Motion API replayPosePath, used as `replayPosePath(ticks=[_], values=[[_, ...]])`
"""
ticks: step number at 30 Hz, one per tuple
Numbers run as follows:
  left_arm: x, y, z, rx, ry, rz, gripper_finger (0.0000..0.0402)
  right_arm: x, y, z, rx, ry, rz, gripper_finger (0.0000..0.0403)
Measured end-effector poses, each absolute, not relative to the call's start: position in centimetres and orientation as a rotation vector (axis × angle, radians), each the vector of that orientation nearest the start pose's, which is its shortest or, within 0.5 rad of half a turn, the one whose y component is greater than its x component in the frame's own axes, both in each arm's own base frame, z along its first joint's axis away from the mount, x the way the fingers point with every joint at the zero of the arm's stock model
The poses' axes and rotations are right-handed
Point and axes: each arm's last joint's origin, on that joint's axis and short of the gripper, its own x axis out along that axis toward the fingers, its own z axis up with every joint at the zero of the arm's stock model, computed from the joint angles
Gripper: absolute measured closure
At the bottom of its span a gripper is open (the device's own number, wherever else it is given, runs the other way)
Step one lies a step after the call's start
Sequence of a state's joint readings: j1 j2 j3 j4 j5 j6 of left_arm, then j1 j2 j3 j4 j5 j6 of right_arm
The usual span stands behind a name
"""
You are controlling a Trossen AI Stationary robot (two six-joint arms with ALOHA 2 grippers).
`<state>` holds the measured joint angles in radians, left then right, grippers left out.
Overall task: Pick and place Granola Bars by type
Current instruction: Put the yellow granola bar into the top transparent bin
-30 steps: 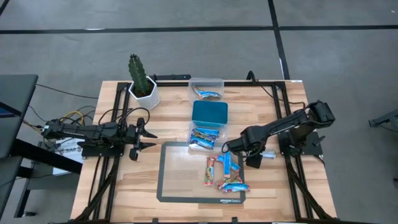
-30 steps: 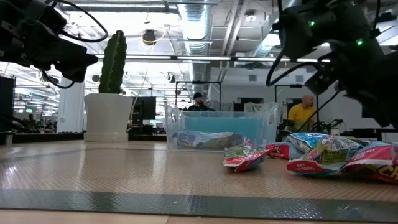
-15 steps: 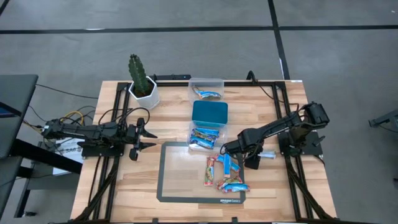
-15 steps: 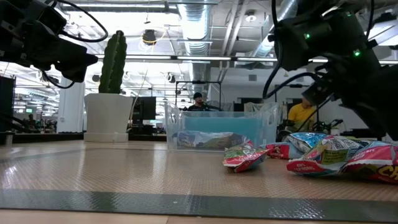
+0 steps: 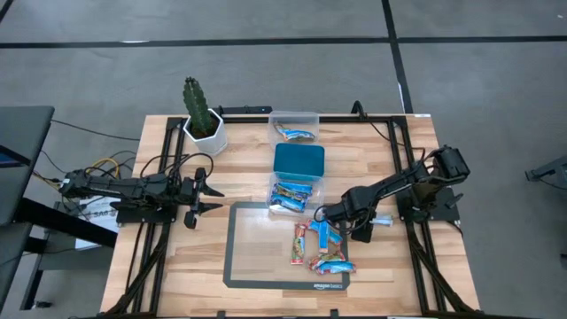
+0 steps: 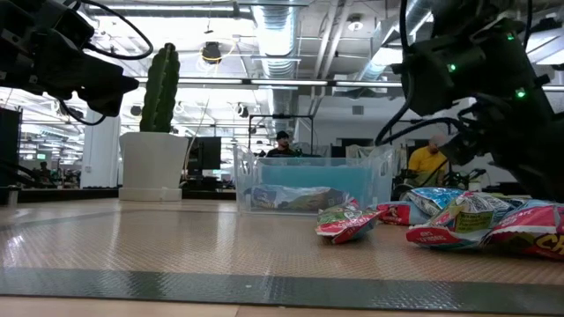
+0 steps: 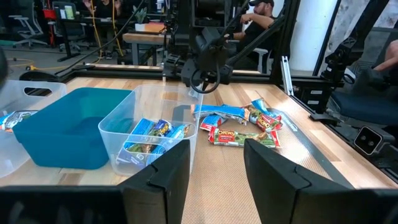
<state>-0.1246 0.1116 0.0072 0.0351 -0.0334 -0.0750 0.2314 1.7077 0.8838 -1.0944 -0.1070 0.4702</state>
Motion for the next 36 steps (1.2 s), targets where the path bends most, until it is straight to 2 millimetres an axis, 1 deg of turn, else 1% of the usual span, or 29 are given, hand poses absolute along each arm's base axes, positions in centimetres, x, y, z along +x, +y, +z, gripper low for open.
replayPosePath(ticks=[3,5,12,14,16,19,24,30,36], values=[[10.3,-1.2,16.0,-0.069,0.072,-0.089,0.0258,22.4,5.6,13.0,0.195,1.918,-0.225,0.0229],[10.3,-1.2,16.0,-0.069,0.073,-0.088,0.0258,22.3,5.6,12.7,0.200,1.911,-0.220,0.0246],[10.3,-1.2,16.0,-0.069,0.072,-0.089,0.0258,22.4,5.6,12.6,0.231,1.893,-0.228,0.0333],[10.3,-1.2,16.0,-0.069,0.073,-0.088,0.0258,22.4,5.6,12.8,0.239,1.879,-0.236,0.0351],[10.3,-1.2,16.0,-0.069,0.073,-0.088,0.0258,22.5,5.5,13.0,0.248,1.848,-0.246,0.0361],[10.3,-1.2,16.0,-0.069,0.072,-0.089,0.0258,23.0,5.5,13.8,0.272,1.738,-0.250,0.0362],[10.3,-1.2,16.0,-0.069,0.072,-0.089,0.0258,23.1,4.9,16.0,0.313,1.539,-0.352,0.0349],[10.3,-1.2,16.0,-0.069,0.072,-0.089,0.0258,22.9,3.1,19.1,0.295,1.242,-0.563,0.0357],[10.3,-1.2,16.0,-0.069,0.072,-0.089,0.0258,22.5,1.1,22.1,0.200,0.886,-0.825,0.0360]])
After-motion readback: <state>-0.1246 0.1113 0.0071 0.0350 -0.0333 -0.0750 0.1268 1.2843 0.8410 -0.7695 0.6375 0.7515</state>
